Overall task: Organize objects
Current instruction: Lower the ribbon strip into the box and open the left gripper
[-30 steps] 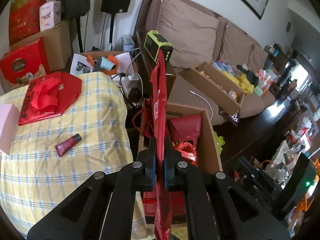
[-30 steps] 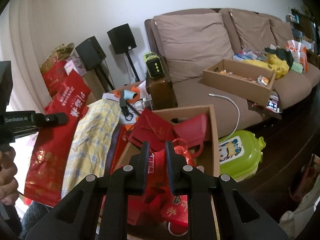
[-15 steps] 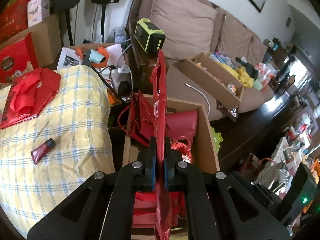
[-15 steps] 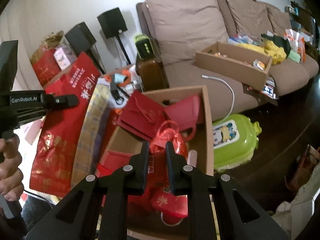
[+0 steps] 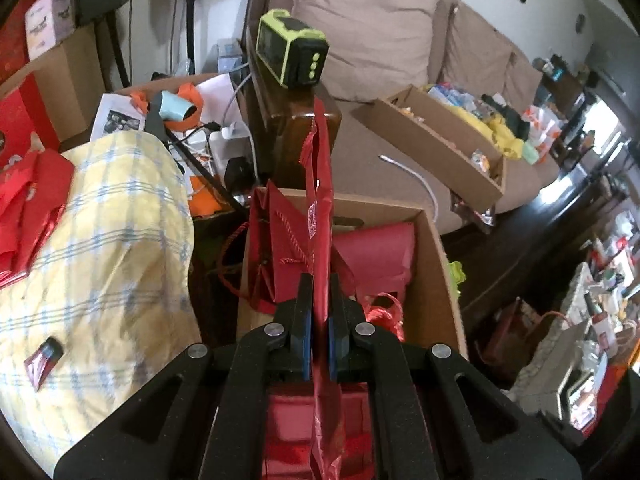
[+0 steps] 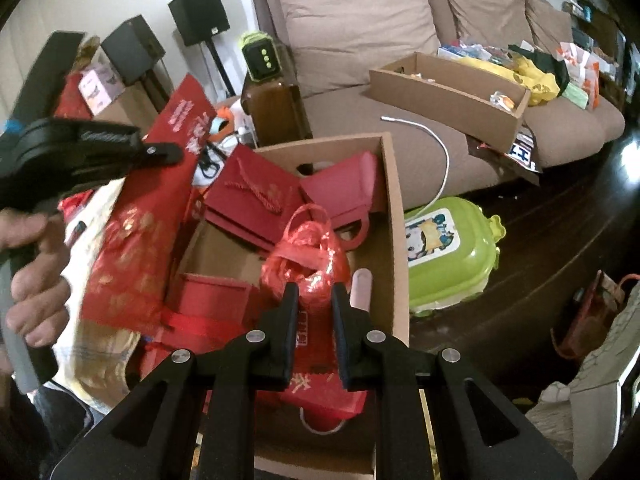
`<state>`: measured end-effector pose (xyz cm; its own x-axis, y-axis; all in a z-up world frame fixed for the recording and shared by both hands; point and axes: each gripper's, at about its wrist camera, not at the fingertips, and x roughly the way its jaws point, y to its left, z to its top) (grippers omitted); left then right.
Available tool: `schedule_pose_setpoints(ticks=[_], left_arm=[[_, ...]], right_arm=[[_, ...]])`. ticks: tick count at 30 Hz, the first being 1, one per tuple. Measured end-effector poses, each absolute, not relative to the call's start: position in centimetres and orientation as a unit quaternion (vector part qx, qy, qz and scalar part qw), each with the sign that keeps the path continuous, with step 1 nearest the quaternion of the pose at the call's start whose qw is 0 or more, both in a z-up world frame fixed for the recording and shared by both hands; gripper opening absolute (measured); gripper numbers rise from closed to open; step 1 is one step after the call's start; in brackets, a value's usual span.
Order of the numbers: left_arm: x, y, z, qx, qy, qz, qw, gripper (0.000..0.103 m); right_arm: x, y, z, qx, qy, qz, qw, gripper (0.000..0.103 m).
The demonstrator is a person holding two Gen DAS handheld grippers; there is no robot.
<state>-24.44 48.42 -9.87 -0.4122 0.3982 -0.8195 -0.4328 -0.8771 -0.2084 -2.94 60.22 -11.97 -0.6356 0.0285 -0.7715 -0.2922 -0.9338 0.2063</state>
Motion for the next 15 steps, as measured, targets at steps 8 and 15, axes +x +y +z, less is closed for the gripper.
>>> schedule_pose_setpoints(ticks=[8,15], left_arm=[[-26.4,49.3,-10.7,-0.47,0.001,0.853,0.229,0.005],[-27.2,52.2,-11.1,-0.455,0.022,0.861,0.229,0.006]], right_arm=[[-2.9,60.9,-12.5,-0.425,0.177,0.883,0.093,0.015],[-2.9,60.6,-12.6,-0.43,0.178,0.881,0.091,0.015]])
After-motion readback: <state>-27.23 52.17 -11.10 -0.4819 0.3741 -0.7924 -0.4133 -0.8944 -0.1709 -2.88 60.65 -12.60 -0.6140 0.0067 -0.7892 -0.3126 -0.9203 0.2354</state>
